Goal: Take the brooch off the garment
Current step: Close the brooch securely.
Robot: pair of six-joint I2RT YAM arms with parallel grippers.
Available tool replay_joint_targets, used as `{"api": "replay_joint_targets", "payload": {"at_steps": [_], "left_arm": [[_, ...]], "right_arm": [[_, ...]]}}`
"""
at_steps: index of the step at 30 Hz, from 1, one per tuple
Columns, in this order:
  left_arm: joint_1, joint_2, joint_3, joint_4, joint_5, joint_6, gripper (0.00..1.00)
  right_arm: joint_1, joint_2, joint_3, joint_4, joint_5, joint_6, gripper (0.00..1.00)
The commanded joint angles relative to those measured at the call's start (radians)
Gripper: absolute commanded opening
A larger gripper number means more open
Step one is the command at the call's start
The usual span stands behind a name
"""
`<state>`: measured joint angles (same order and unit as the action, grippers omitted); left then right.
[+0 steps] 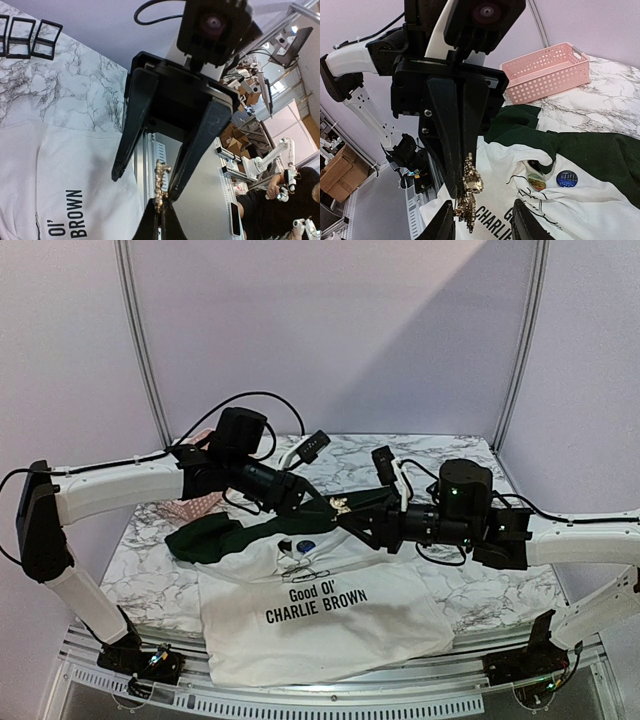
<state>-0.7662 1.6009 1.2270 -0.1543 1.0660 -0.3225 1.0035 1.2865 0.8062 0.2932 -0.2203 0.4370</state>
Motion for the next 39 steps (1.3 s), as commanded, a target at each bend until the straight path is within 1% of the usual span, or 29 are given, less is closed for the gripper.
{"api": "replay_joint_targets", "payload": {"at_steps": [1, 12, 20, 25, 39], "left_arm": [[-0.011, -0.028, -0.005, -0.038, 0.016, 0.041, 0.0], [-0.018, -0.026, 0.003, -0.067, 0.009, 0.064, 0.0], [-0.018, -0.028, 0.006, -0.077, 0.003, 0.075, 0.0], [-0.019, -0.032, 0.006, -0.078, -0.001, 0.078, 0.0], [-0.025, -0.039, 0.012, -0.114, -0.008, 0.113, 0.0]], "right_arm": [[-0.023, -0.002, -0.023, 0.036, -0.056, 0.028, 0.37], [-0.045, 0.011, -0.026, 0.047, -0.09, 0.062, 0.3], [-0.049, 0.031, -0.017, 0.033, -0.079, 0.066, 0.28], [-0.053, 0.046, -0.01, 0.025, -0.079, 0.075, 0.21], [-0.058, 0.064, -0.007, 0.038, -0.075, 0.102, 0.06]]}}
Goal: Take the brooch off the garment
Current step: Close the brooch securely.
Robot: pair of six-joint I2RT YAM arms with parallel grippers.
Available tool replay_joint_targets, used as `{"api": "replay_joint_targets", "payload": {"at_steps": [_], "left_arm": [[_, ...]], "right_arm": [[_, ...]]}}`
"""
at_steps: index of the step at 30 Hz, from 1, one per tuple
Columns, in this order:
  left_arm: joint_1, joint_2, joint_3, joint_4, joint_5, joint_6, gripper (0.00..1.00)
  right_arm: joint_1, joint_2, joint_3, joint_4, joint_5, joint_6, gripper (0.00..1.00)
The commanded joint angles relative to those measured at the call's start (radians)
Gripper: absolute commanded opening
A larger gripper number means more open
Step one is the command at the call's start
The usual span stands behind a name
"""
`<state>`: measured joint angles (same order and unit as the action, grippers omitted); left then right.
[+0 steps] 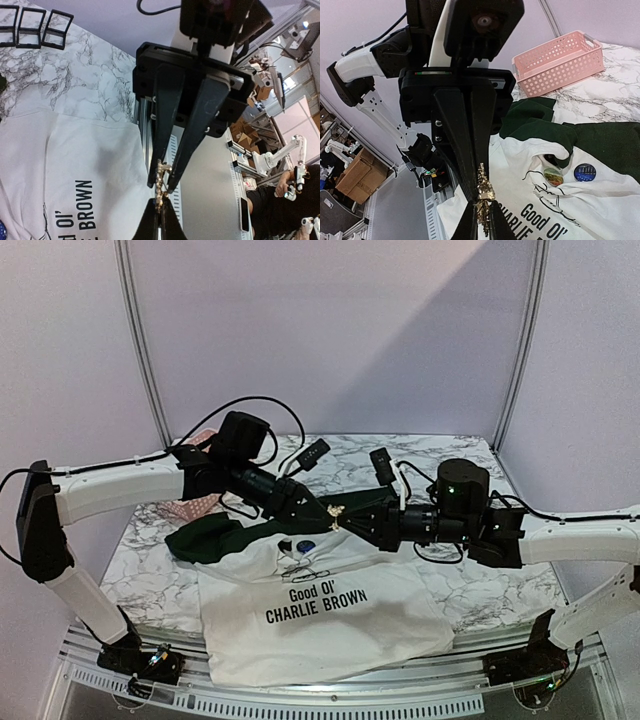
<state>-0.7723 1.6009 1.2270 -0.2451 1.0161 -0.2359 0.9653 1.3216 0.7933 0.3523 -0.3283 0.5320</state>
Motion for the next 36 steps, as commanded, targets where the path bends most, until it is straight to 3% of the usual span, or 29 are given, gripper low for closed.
{"api": "replay_joint_targets", "payload": {"at_steps": [1, 13, 26, 36], "left_arm": [[-0.019, -0.039, 0.014, -0.027, 0.041, 0.031, 0.0], [-0.029, -0.039, 0.026, -0.079, 0.022, 0.077, 0.0], [-0.026, -0.044, 0.031, -0.092, -0.108, 0.076, 0.0], [0.001, -0.017, 0.037, -0.096, -0.156, 0.049, 0.0]], "right_arm": [[-0.02, 0.031, 0.006, -0.021, 0.032, 0.01, 0.05], [-0.025, 0.06, 0.009, 0.0, 0.006, 0.032, 0.02], [-0.025, 0.041, -0.006, -0.051, 0.168, 0.065, 0.02], [-0.026, 0.034, -0.016, -0.047, 0.208, 0.071, 0.03]]}}
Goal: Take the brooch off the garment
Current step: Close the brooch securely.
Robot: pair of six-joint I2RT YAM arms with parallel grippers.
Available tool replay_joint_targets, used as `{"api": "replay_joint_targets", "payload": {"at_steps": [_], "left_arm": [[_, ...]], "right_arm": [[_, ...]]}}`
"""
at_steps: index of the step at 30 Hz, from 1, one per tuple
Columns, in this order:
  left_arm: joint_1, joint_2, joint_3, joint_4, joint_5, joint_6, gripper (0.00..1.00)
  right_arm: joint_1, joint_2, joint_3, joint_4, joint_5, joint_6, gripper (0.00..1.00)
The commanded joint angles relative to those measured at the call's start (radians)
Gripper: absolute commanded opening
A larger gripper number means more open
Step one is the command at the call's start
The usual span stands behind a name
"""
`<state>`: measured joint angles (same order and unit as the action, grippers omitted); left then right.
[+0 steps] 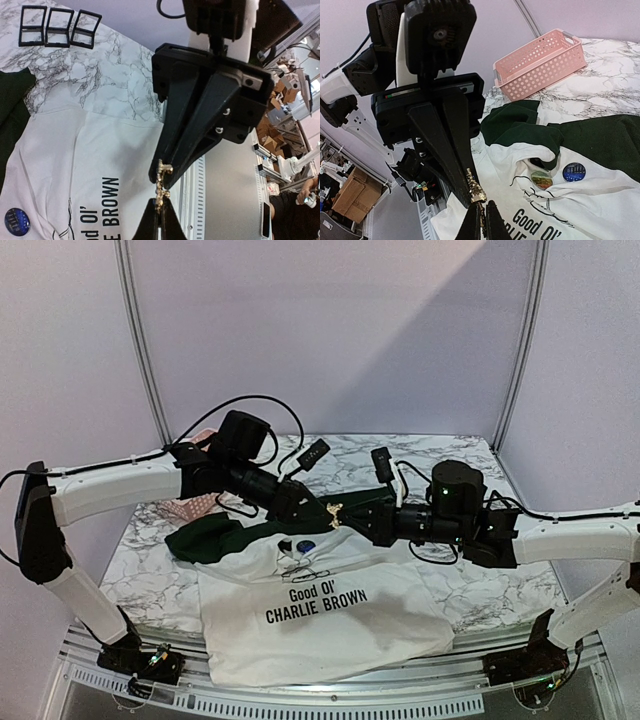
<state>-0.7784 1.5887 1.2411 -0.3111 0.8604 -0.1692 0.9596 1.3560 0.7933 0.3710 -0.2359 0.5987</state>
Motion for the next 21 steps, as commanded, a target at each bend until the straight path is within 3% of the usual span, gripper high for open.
{"api": "replay_joint_targets", "payload": {"at_steps": [1, 8, 21], "left_arm": [[0.008, -0.003, 0.022, -0.03, -0.006, -0.017, 0.0], [0.02, 0.003, 0.018, -0.032, -0.051, -0.018, 0.0], [0.03, 0.019, 0.024, -0.057, -0.154, -0.041, 0.0]], "right_arm": [[-0.02, 0.0, -0.018, -0.061, 0.118, 0.007, 0.03], [-0.02, -0.015, -0.017, -0.064, 0.124, -0.004, 0.04], [-0.044, -0.046, 0.049, -0.095, 0.063, -0.039, 0.19]]}}
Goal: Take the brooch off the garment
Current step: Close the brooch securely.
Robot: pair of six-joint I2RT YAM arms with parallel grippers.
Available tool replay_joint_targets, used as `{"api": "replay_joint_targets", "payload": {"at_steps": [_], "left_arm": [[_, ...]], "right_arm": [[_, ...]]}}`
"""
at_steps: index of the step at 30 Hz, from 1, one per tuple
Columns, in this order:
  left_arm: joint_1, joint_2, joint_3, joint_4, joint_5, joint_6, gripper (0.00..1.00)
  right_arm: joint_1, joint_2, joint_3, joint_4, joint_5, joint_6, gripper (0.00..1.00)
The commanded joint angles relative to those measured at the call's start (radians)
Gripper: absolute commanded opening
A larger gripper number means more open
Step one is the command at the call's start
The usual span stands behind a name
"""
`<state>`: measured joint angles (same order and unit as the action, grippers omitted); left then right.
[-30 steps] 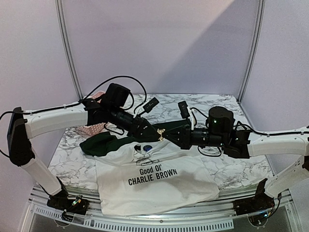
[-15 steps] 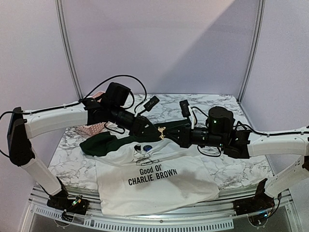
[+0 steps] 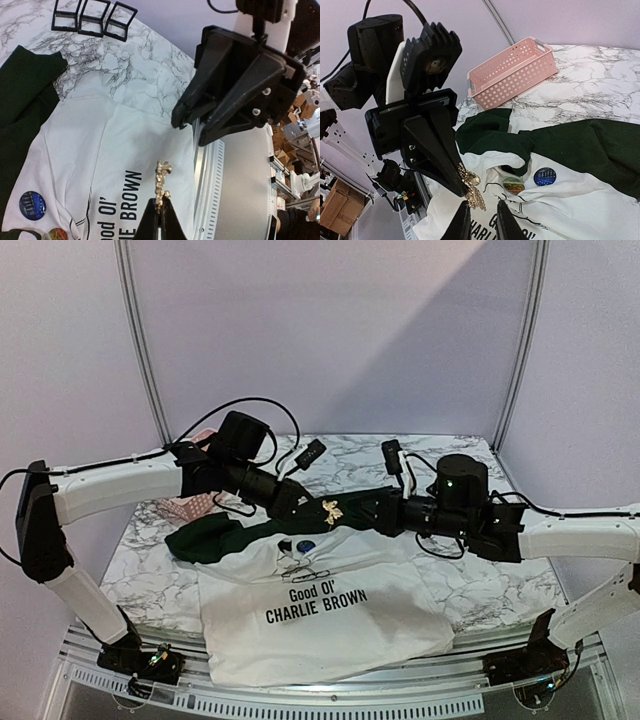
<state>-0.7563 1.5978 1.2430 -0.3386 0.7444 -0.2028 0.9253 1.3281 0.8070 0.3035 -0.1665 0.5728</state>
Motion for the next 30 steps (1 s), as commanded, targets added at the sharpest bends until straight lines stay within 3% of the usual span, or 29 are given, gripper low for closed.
{"api": "replay_joint_targets", "payload": {"at_steps": [1, 6, 13, 19, 22, 30], "left_arm": [[0.009, 0.009, 0.023, -0.03, -0.043, -0.008, 0.0], [0.014, 0.002, 0.018, -0.027, -0.078, -0.01, 0.0], [0.025, -0.002, 0.015, -0.017, -0.071, -0.012, 0.0], [0.025, -0.034, -0.011, 0.036, -0.039, -0.015, 0.0], [0.026, -0.041, -0.025, 0.087, 0.055, -0.043, 0.0], [0.023, -0.044, -0.016, 0.126, 0.293, -0.076, 0.0]], "right_arm": [[-0.011, -0.022, 0.034, -0.028, -0.006, -0.01, 0.22], [-0.01, -0.052, 0.017, -0.031, -0.009, -0.001, 0.42], [-0.01, -0.135, -0.011, -0.037, -0.006, -0.027, 0.61], [-0.011, -0.188, -0.053, -0.015, -0.014, -0.04, 0.68], [-0.008, -0.196, -0.068, -0.021, -0.065, -0.073, 0.71], [0.112, -0.187, -0.036, -0.172, 0.208, -0.254, 0.76]]}}
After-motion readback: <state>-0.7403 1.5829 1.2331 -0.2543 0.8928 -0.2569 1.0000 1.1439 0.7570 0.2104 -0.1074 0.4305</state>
